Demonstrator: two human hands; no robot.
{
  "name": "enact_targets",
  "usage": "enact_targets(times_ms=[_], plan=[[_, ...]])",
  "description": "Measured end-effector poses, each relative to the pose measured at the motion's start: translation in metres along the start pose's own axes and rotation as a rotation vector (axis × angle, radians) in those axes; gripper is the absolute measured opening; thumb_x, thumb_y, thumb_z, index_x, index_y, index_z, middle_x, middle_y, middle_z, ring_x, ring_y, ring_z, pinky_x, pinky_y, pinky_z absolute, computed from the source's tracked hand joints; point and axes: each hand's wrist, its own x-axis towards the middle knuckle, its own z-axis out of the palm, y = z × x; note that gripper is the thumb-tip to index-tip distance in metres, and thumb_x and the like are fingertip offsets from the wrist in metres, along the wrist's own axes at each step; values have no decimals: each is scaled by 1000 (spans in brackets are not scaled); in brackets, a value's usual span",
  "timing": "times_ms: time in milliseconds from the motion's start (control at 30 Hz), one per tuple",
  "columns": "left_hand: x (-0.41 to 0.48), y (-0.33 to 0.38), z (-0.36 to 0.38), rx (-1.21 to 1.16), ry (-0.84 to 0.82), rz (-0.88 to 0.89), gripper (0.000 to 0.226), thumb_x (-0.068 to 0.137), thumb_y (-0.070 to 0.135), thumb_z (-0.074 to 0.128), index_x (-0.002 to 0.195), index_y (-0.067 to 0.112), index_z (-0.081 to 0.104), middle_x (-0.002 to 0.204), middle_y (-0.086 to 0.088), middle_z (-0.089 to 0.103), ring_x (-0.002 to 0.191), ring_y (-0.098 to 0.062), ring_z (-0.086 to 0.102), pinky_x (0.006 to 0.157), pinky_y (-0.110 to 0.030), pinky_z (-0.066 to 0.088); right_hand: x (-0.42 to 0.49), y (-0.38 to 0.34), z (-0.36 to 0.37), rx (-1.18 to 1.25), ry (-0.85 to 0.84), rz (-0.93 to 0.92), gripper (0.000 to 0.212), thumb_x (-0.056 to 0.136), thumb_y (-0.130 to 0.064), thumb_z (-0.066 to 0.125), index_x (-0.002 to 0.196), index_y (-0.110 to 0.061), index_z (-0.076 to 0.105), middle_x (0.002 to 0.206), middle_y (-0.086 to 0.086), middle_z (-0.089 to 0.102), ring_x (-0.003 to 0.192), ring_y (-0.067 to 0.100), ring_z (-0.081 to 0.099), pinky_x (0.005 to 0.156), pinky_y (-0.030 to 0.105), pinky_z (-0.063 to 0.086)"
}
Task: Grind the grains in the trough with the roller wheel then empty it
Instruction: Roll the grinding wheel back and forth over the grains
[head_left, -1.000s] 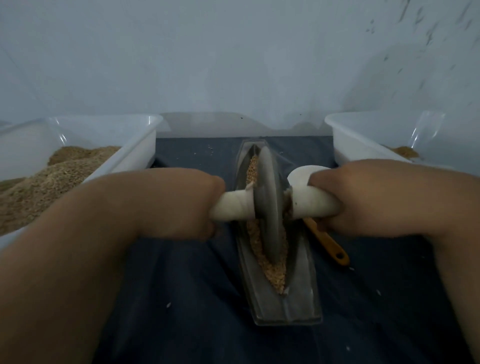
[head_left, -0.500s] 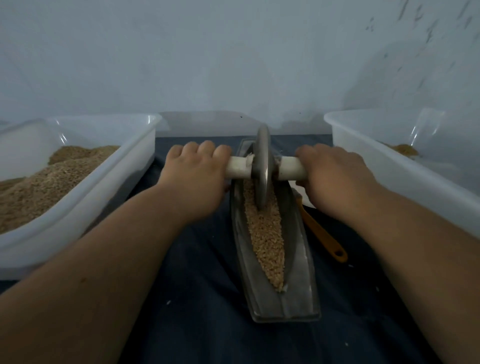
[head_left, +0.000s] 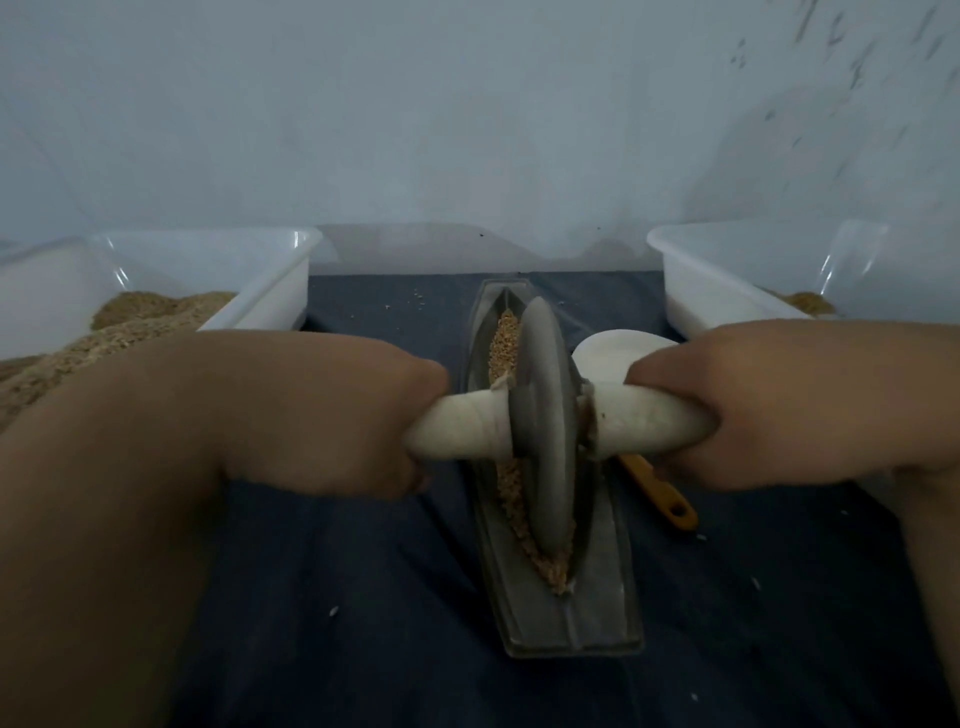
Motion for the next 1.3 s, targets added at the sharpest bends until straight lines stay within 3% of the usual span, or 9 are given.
enact_targets(times_ms=[133, 333, 500, 733, 833, 933, 1000, 1067, 1300], plan=[[9, -4, 0, -89, -47, -45, 29, 85, 45, 63, 107, 30, 51, 93, 16, 55, 91, -5, 58, 69, -20, 36, 10, -2, 3, 18, 11, 34, 24, 74, -53, 67, 81, -38, 49, 74, -16, 54, 73, -5, 53, 55, 13, 37], [44, -11, 29, 44, 455, -234, 28, 87, 43, 57, 105, 25, 46, 100, 1, 58, 90, -25, 58, 78, -40, 46, 58, 14, 48, -154, 485, 174, 26, 84, -27, 65, 106, -29, 51, 90, -3, 56, 76, 20, 54, 67, 38, 49], [56, -12, 47, 151, 573, -238, 61, 83, 47, 60, 133, 17, 43, 120, -7, 51, 108, -32, 50, 97, -46, 34, 75, 22, 57, -159, 553, 222, 31, 81, -32, 66, 108, -30, 52, 91, -1, 57, 78, 24, 54, 64, 35, 42], [28, -15, 20, -44, 232, -115, 45, 75, 61, 64, 97, 34, 36, 89, 10, 56, 73, -8, 54, 65, -32, 46, 37, 9, 23, -38, 254, 79, 29, 78, -57, 66, 93, -39, 49, 82, -13, 57, 72, 5, 54, 62, 28, 45], [8, -11, 6, -35, 42, -54, 48, 66, 69, 62, 96, 39, 40, 81, 14, 52, 72, 0, 52, 59, -19, 38, 11, 1, 2, 0, 34, 40, 33, 67, -67, 60, 79, -40, 48, 74, -19, 58, 71, -6, 55, 52, 14, 37], [-4, -6, -3, -76, -17, -23, 48, 62, 72, 53, 96, 39, 47, 82, 16, 53, 76, 1, 52, 60, -12, 34, -2, -3, -7, 70, -82, 10, 40, 62, -72, 53, 85, -39, 53, 90, -46, 47, 79, -21, 48, 65, 3, 36], [-2, -5, -3, -128, -38, -28, 37, 71, 66, 58, 93, 38, 46, 82, 15, 53, 74, 1, 52, 58, -13, 32, 1, -3, -5, 85, -73, 17, 37, 68, -67, 57, 89, -38, 52, 90, -38, 51, 81, -18, 48, 63, 9, 38], [6, -7, 1, -157, -13, -53, 30, 79, 57, 63, 92, 37, 45, 83, 13, 55, 74, -1, 53, 61, -17, 37, 12, 0, 4, 64, -5, 47, 30, 75, -60, 62, 91, -38, 49, 80, -15, 57, 75, -5, 53, 55, 17, 35], [51, -7, 35, 109, 533, -273, 33, 89, 46, 53, 113, 24, 47, 107, 0, 57, 98, -28, 56, 87, -43, 41, 66, 14, 55, -195, 553, 175, 38, 87, -29, 63, 122, -26, 49, 100, 3, 55, 85, 26, 54, 71, 39, 45]])
